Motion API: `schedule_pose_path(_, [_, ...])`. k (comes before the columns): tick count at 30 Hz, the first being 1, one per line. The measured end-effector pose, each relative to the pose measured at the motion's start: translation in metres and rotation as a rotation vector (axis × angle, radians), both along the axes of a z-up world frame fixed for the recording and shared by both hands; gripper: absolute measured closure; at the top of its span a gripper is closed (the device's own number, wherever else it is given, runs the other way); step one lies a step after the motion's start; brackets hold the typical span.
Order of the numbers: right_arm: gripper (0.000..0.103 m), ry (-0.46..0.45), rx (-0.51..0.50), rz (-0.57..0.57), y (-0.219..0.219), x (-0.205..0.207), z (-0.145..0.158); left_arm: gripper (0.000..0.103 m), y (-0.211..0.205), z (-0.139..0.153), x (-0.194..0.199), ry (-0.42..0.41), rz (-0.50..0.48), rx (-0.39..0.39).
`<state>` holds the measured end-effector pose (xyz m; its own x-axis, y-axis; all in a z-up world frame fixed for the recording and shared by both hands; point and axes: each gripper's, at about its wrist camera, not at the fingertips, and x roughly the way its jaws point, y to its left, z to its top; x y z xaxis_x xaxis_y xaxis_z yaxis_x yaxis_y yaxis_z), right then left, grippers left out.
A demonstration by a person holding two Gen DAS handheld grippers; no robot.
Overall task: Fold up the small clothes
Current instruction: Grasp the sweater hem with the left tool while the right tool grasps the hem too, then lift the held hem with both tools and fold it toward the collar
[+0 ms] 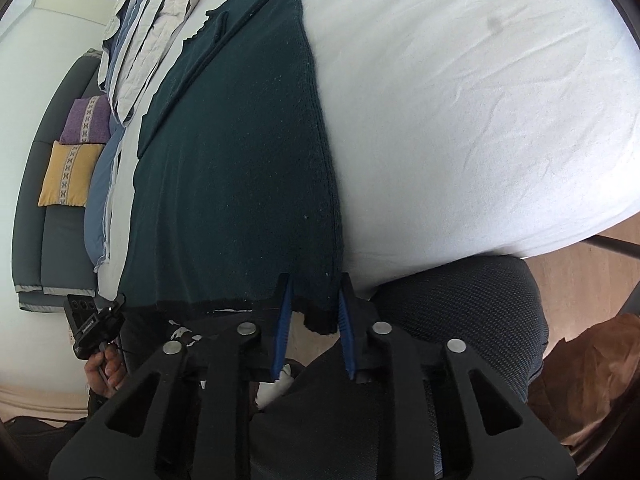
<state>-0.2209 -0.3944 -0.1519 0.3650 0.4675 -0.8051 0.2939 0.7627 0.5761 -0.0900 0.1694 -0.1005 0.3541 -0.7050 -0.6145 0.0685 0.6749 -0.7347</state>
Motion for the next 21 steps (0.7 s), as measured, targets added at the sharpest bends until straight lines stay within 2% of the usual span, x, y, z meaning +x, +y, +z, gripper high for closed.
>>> schedule_pose_path(8, [0.097,-0.064,0.022,-0.074,-0.002,-0.016,0.005,0.096,0.001,0.001,0.002,-0.008,0.010,-0.003])
schedule_pose_path(11, [0.097,-0.113,0.031,-0.102,-0.004,-0.025,0.014,0.096,0.003,0.002,0.002,-0.013,0.014,-0.008])
schedule_pose_path(21, [0.097,-0.343,0.107,-0.133,0.005,-0.019,0.070,0.096,0.023,0.024,0.011,-0.055,0.070,-0.152])
